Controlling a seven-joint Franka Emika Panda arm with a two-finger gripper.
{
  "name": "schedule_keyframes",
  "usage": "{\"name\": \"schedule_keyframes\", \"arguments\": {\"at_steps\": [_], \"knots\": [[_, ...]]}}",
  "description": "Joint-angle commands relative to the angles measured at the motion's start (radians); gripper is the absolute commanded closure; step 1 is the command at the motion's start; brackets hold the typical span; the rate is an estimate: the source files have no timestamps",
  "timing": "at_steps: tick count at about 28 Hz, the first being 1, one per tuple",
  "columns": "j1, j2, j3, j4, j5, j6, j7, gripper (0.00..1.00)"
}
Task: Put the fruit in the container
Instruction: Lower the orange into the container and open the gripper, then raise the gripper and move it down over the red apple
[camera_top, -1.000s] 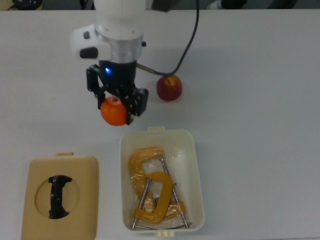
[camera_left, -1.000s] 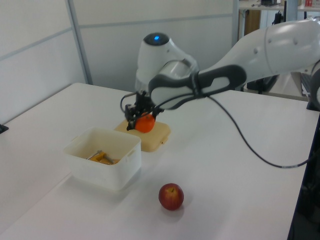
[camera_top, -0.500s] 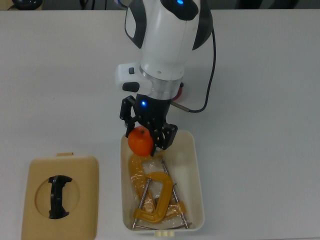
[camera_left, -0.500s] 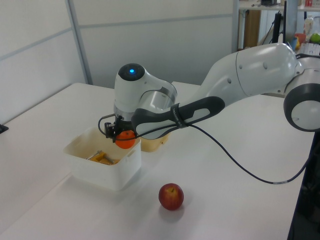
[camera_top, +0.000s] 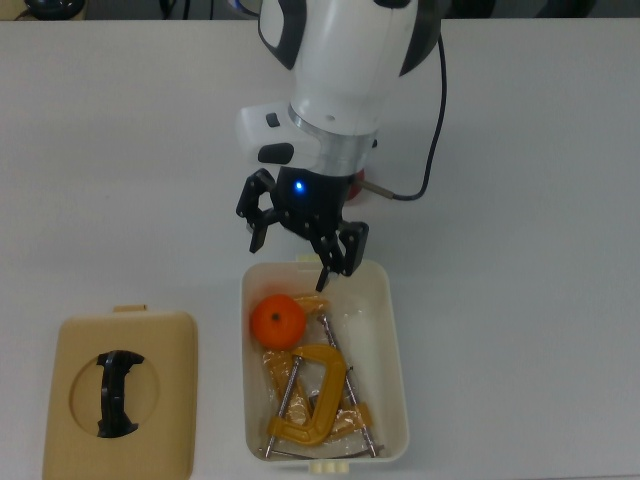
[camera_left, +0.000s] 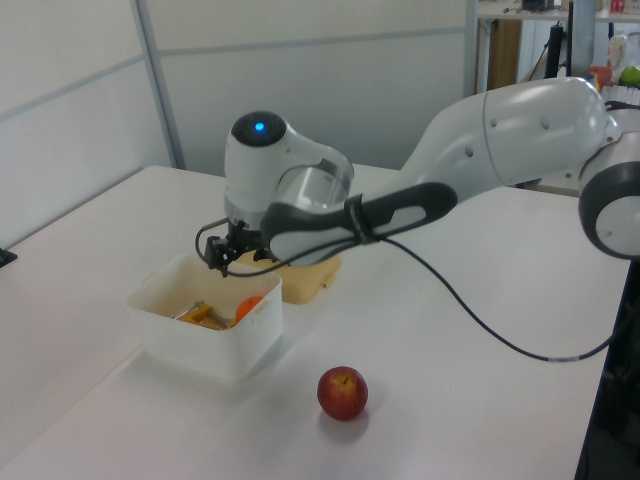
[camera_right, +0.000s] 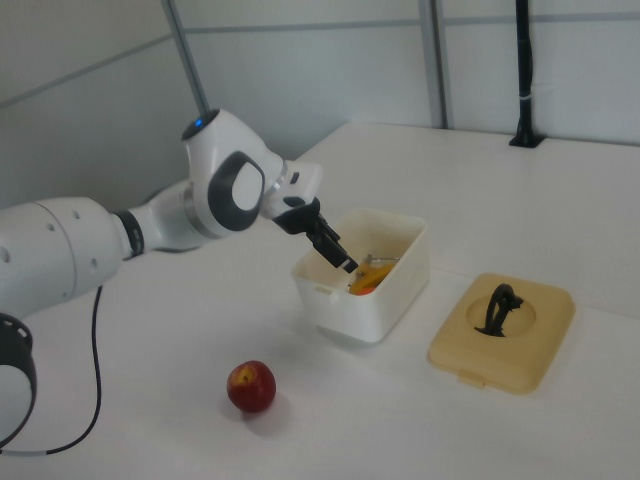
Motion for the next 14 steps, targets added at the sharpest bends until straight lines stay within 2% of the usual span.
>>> {"name": "schedule_keyframes", "arguments": {"at_steps": [1,3,4,8,13,14], "knots": [[-0.008,-0.161,-0.019,-0.091,0.216,-0.193,-0.366,0.0],[-0.018,-0.205,-0.036,-0.092,0.279,-0.314,-0.51,0.0],[-0.019,-0.219,-0.038,-0.094,0.286,-0.348,-0.547,0.0],[-0.018,-0.251,-0.038,-0.12,0.289,-0.434,-0.63,0.0],[-0.005,-0.261,-0.027,-0.216,0.279,-0.408,-0.632,0.0],[0.005,-0.262,-0.021,-0.258,0.273,-0.365,-0.627,0.0]]}}
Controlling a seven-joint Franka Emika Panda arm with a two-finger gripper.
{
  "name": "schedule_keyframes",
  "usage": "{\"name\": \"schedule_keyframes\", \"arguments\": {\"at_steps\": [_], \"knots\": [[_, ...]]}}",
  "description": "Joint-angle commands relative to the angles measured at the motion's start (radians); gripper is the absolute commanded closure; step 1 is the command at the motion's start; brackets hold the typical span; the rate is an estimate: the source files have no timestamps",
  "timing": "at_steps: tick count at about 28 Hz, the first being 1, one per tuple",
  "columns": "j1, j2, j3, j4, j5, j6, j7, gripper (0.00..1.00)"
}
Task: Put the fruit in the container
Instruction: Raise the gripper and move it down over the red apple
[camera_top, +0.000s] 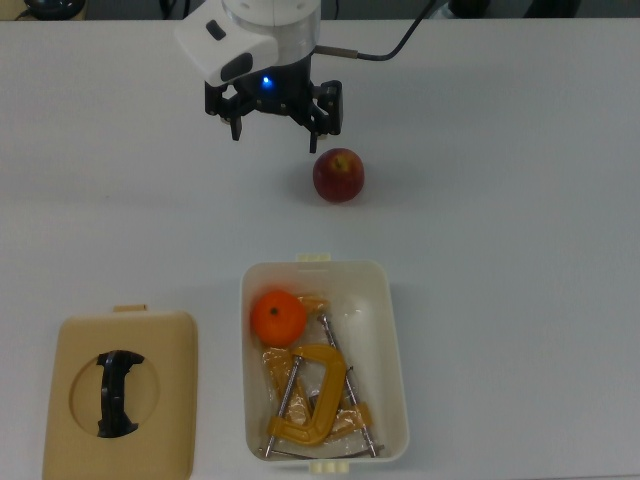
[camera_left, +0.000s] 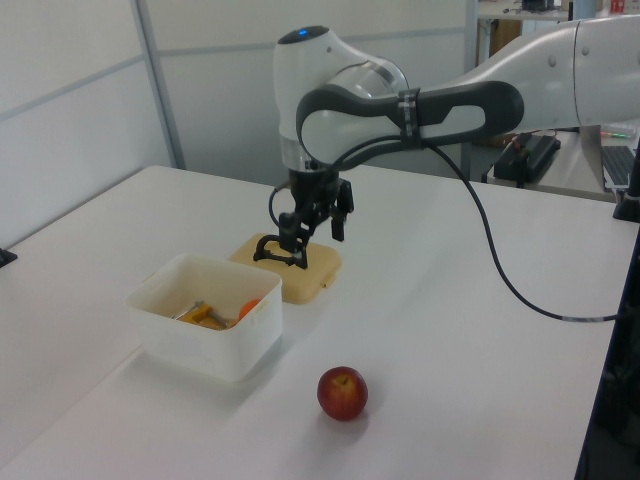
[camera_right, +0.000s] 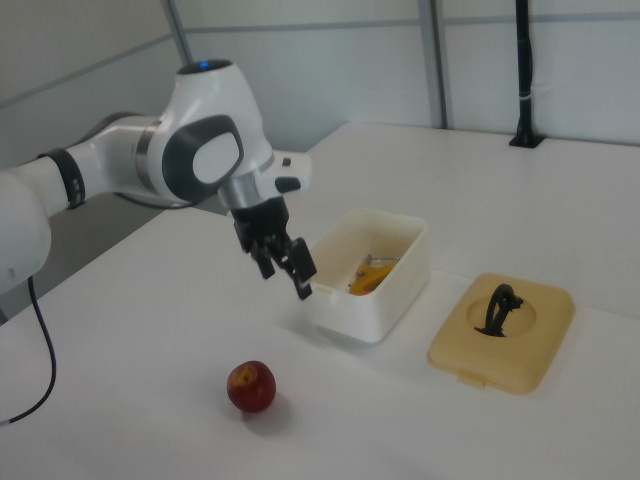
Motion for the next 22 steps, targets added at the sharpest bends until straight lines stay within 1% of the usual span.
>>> {"name": "schedule_keyframes", "arguments": {"at_steps": [1,4,5,6,7,11,15,16,20,21,22], "knots": [[0.037,-0.018,0.008,-0.153,-0.003,0.1,-0.017,0.0],[0.063,-0.016,0.008,-0.203,-0.027,0.159,0.02,0.0],[0.069,-0.016,0.008,-0.219,-0.043,0.178,0.035,0.0],[0.081,-0.015,0.009,-0.251,-0.07,0.216,0.063,0.0],[0.089,-0.015,0.009,-0.263,-0.079,0.233,0.077,0.0],[0.112,-0.013,0.009,-0.317,-0.098,0.285,0.098,0.0],[0.136,-0.012,0.009,-0.355,-0.116,0.319,0.117,0.0],[0.146,-0.012,0.009,-0.381,-0.136,0.343,0.143,0.0],[0.173,-0.01,0.009,-0.446,-0.199,0.417,0.212,0.0],[0.182,-0.009,0.009,-0.475,-0.231,0.452,0.25,0.0],[0.186,-0.006,0.009,-0.486,-0.247,0.468,0.265,0.0]]}}
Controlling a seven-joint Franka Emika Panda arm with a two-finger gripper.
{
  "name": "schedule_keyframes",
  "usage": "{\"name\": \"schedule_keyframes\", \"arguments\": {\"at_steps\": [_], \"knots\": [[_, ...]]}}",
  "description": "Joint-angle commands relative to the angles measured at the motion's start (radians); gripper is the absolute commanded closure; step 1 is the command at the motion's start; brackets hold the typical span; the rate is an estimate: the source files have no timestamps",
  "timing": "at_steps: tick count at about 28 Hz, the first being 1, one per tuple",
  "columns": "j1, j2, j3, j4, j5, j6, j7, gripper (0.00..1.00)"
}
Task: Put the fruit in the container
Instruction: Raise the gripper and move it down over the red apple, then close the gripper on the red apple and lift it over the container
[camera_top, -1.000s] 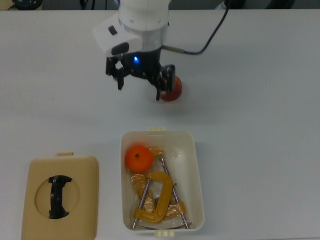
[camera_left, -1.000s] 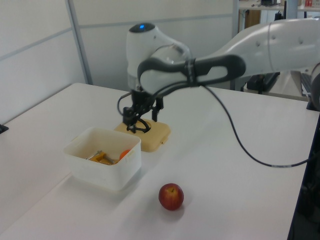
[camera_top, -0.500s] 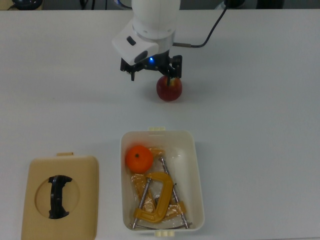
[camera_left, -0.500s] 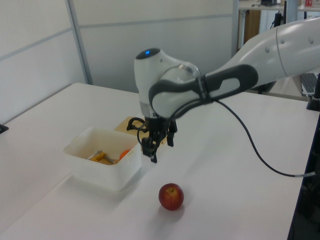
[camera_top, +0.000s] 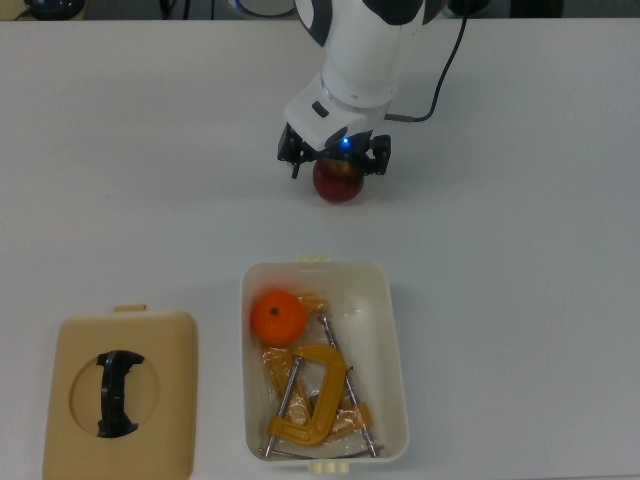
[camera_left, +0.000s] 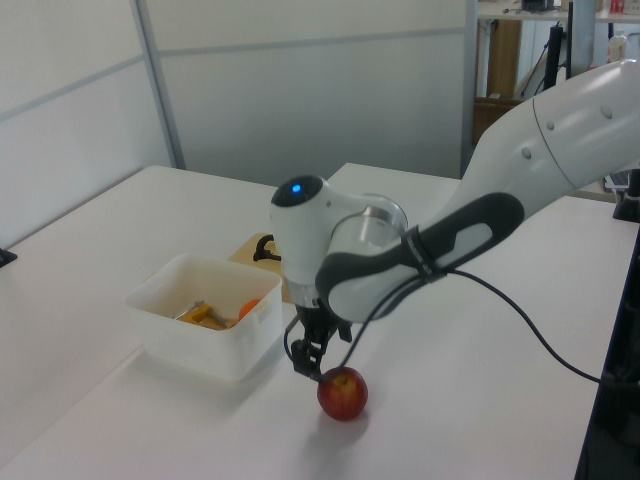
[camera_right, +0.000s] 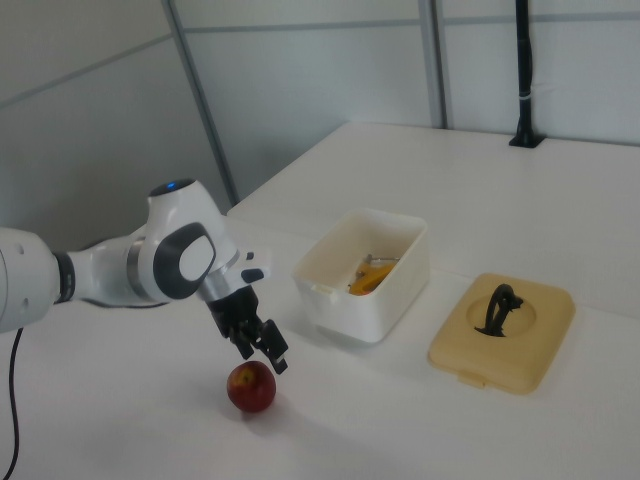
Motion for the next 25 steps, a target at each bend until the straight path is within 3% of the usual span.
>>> {"name": "schedule_keyframes", "arguments": {"at_steps": [1,6,13,14,15,19,25], "knots": [[0.038,-0.019,-0.004,-0.118,-0.101,0.117,0.122,0.0],[0.043,0.011,0.01,-0.136,-0.154,0.149,0.177,0.0],[0.045,0.017,0.011,-0.136,-0.161,0.15,0.191,0.01],[0.045,0.019,0.011,-0.136,-0.162,0.152,0.191,0.07],[0.045,0.019,0.011,-0.136,-0.164,0.152,0.191,0.3],[0.045,0.019,0.011,-0.133,-0.162,0.152,0.196,0.97],[0.038,0.005,-0.002,-0.086,-0.144,0.15,0.216,1.0]]}}
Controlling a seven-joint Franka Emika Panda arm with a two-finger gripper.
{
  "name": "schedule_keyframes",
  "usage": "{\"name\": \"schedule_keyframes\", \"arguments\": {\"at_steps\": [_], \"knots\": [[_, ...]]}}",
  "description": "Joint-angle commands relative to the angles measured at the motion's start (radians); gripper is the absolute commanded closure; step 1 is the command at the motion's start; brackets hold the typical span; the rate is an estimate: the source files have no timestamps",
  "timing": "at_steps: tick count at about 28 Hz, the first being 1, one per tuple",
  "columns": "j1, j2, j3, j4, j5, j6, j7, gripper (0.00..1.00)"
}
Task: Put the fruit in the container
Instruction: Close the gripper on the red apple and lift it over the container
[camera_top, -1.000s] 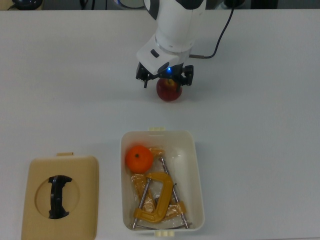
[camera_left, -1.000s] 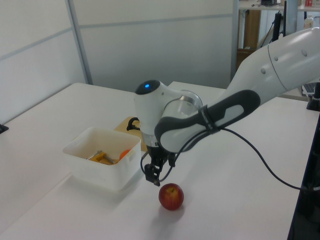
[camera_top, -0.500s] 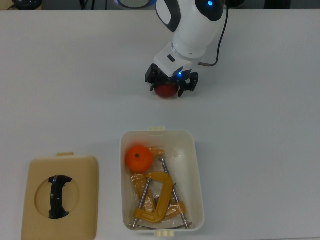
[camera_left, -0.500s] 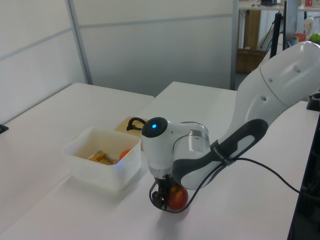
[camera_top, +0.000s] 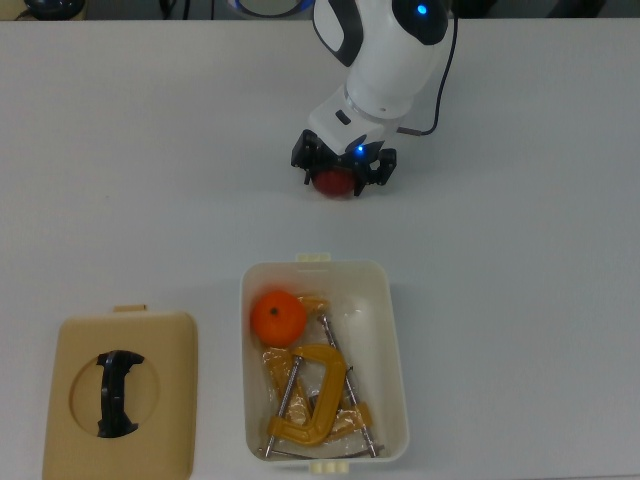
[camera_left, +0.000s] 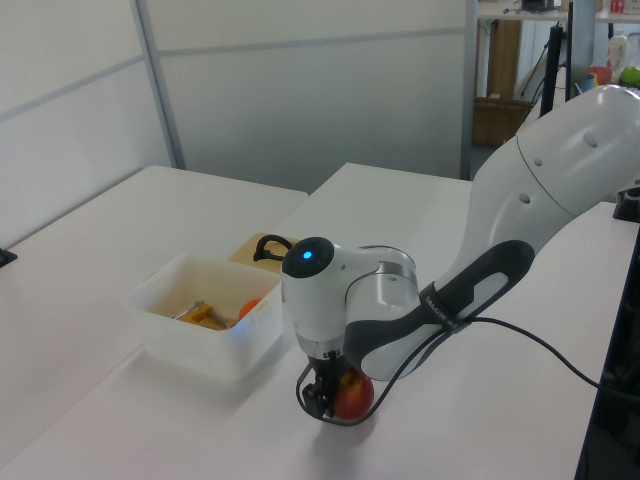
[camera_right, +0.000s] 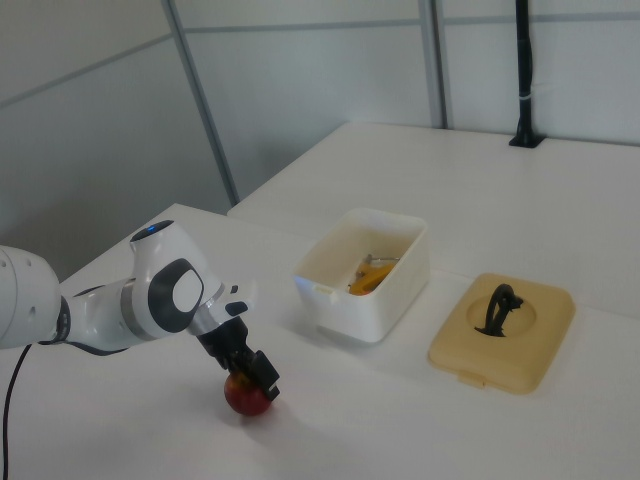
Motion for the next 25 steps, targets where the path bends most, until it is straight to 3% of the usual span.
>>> {"name": "schedule_keyframes", "arguments": {"at_steps": [1,12,19,21,25], "knots": [[-0.001,-0.021,-0.02,0.042,0.0,0.019,0.031,1.0],[-0.014,0.004,-0.121,0.326,0.163,0.018,0.074,1.0],[-0.031,0.097,-0.145,0.466,0.165,0.024,0.215,1.0],[-0.041,0.152,-0.147,0.522,0.157,0.041,0.275,1.0],[-0.051,0.214,-0.148,0.565,0.14,0.099,0.368,1.0]]}}
